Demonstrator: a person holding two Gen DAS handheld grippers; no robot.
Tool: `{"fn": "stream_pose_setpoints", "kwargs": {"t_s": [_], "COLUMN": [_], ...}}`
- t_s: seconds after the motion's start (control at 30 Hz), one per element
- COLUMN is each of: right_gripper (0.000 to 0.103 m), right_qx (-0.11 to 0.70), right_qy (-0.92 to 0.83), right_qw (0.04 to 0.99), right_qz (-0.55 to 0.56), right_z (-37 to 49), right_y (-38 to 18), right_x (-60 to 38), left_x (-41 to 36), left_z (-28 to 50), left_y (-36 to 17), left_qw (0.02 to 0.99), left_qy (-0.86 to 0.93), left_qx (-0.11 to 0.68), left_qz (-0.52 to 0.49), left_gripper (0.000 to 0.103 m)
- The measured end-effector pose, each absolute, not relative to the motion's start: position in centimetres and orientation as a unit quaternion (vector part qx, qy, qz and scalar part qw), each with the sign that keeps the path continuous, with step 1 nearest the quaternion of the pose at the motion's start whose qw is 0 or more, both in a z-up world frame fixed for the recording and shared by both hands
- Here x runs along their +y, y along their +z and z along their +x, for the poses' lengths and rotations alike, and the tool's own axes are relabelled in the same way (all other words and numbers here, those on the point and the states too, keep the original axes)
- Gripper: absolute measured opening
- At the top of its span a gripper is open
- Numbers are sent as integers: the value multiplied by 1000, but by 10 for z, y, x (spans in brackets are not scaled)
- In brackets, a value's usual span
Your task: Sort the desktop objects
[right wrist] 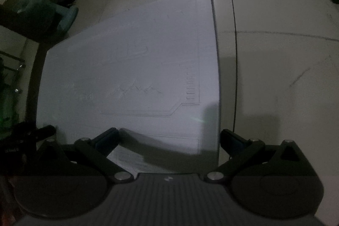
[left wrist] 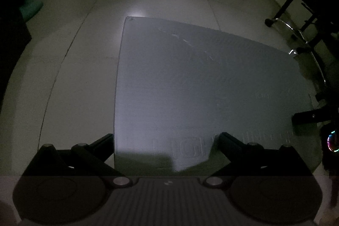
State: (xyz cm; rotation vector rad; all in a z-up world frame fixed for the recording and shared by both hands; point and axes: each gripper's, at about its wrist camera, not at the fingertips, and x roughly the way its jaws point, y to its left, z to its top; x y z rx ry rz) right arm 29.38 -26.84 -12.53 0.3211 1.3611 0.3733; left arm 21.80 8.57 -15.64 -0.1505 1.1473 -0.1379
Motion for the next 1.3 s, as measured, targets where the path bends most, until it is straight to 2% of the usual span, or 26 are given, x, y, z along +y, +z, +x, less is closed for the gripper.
{"fn": "stream_pose_setpoints", "kwargs": {"t_s": [0.23,0.5,0.73,1.0,1.3], "right_gripper": [103,103,103,103,103], "right_qx": [636,655,673,683,679], "right_qy": [167,157,150,134,115], "right_qw": [740,731,719,714,722], "right_qz": [142,112,88,76,72], "right_z": [250,199,169,154,156], "right_y": [-111,-111,-135,-166,-185], "right_x": [-261,-246,-229,-206,-180], "left_x": [79,68,56,68,66], "left_z": [155,95,50,13,-8], "left_y": [-140,-145,-160,-192,-215], "left_qw": [828,816,809,783,776], "left_qy": [-55,-48,-54,-45,-51], "left_qx": [552,570,585,616,627], "left_qz": [-81,-79,-37,-73,-48], "left_gripper": [103,103,103,103,102]}}
